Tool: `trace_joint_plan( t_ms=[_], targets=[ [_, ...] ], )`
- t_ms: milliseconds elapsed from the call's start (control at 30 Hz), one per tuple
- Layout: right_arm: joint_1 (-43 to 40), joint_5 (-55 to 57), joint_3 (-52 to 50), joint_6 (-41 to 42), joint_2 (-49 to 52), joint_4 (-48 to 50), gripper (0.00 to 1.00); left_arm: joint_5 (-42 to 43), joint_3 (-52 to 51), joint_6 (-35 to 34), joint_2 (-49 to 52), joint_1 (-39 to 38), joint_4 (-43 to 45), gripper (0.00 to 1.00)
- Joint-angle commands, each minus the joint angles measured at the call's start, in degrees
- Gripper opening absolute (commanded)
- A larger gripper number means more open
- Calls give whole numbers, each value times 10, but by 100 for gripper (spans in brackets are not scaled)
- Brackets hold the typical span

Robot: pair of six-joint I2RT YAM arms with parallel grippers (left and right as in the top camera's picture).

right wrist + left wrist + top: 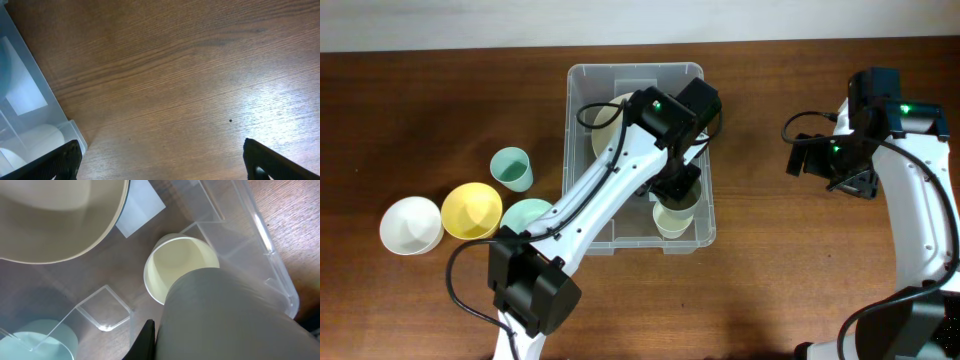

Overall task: Pack container
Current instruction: 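Carry the grey cup into the bin and lower it into the cream cup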

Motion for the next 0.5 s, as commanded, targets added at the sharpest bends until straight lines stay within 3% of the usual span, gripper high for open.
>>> trace_joint_plan(
  t_ms=[0,167,367,467],
  targets=[
    [0,9,-1,-6,0,-1,99,-14,-5,9,-2,0,3,1],
    [0,9,-1,-6,0,-1,99,-15,-5,9,8,0,2,4],
    [0,9,-1,-6,0,-1,99,-15,-5,9,14,0,-2,37],
    [0,9,-1,-6,0,-1,99,-15,-5,9,14,0,-1,44]
  ],
)
